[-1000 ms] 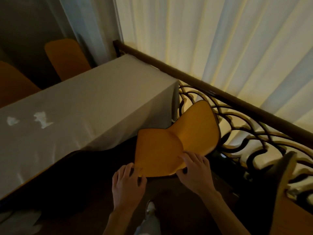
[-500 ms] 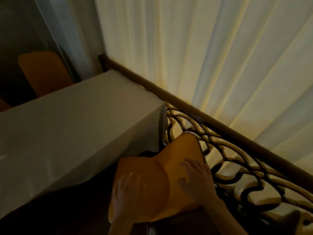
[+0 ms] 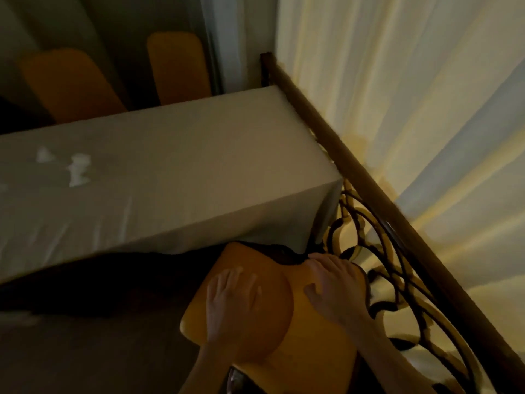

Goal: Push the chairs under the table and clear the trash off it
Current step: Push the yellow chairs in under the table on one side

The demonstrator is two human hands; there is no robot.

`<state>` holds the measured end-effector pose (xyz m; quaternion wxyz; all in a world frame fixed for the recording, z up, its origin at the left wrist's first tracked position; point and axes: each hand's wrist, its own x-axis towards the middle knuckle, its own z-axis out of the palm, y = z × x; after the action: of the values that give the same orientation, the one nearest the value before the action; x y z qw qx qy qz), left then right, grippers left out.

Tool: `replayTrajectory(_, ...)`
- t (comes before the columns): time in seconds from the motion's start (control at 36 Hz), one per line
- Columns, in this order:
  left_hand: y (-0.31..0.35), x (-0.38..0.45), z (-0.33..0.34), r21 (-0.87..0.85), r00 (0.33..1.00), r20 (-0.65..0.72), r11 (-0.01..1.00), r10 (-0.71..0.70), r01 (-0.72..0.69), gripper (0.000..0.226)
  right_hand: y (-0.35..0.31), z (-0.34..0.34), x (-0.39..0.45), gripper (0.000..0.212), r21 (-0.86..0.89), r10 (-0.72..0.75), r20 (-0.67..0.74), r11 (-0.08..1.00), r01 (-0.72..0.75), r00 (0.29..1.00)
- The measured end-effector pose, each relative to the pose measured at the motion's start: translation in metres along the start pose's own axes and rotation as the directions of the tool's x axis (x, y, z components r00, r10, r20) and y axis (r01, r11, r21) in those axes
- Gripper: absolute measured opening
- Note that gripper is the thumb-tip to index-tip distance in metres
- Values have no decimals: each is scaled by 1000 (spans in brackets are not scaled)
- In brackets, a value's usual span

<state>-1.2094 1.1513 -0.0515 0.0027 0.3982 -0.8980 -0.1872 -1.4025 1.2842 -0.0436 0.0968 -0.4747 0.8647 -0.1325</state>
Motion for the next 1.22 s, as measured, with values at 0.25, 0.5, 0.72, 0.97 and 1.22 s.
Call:
replayTrajectory(0.25, 63, -59, 59, -39, 907, -127, 915, -403, 401, 31, 54, -5, 35, 60, 45, -382, 243, 923, 383, 892)
replayTrajectory(0.5, 151, -110, 106, -109, 808, -177, 827, -562, 552, 25, 100, -13, 23, 55, 104, -562, 374, 816, 569, 738)
replayTrajectory(0.72, 197, -118, 139, -175, 812, 106, 793, -574, 584, 37, 126, -4, 23, 45, 136, -605, 576, 734, 665, 550)
replayTrajectory(0.97, 206, -126, 168, -185, 774, 223, 754, -593, 631, 60, 151, 9, 27, 79, 141, -532, 769, 682, 718, 354)
replayTrajectory(1.22, 209, -127, 207, -49, 703, 38, 701, -710, 711, 59, 154, 4, 37, 103, 36, -472, 760, 716, 697, 446)
